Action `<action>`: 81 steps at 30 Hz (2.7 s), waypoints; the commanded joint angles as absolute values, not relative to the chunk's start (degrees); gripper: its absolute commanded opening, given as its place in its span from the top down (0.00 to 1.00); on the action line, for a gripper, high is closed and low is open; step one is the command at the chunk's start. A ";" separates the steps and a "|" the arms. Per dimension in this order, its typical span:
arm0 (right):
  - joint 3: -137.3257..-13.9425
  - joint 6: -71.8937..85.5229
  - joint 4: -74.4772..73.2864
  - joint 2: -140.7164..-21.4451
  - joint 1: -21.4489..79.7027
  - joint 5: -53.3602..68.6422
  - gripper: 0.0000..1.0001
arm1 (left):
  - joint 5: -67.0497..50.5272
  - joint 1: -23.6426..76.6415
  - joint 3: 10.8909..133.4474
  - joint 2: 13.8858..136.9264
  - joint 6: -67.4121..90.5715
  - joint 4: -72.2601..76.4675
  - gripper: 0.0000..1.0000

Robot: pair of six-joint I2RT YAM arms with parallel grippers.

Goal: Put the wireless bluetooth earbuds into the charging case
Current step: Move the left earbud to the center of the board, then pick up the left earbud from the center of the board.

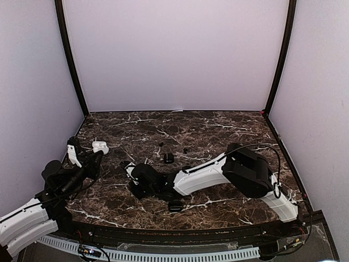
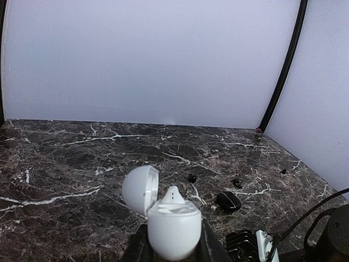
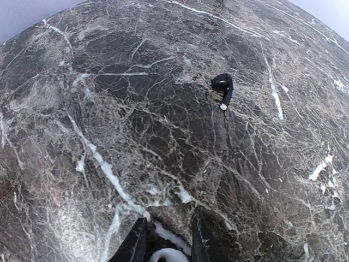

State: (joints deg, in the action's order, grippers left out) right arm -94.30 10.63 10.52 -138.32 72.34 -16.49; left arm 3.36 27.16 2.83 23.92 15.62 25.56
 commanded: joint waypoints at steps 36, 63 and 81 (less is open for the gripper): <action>-38.99 8.15 10.96 -96.58 56.07 -16.33 0.34 | -19.91 33.55 8.61 57.79 8.46 51.04 0.81; -32.22 21.18 9.49 -86.04 51.61 -6.67 0.56 | -23.43 39.55 11.75 76.27 3.73 67.23 0.82; -40.02 45.73 -5.73 -84.41 51.33 -3.53 0.83 | -21.54 40.51 9.02 76.00 2.59 71.80 0.82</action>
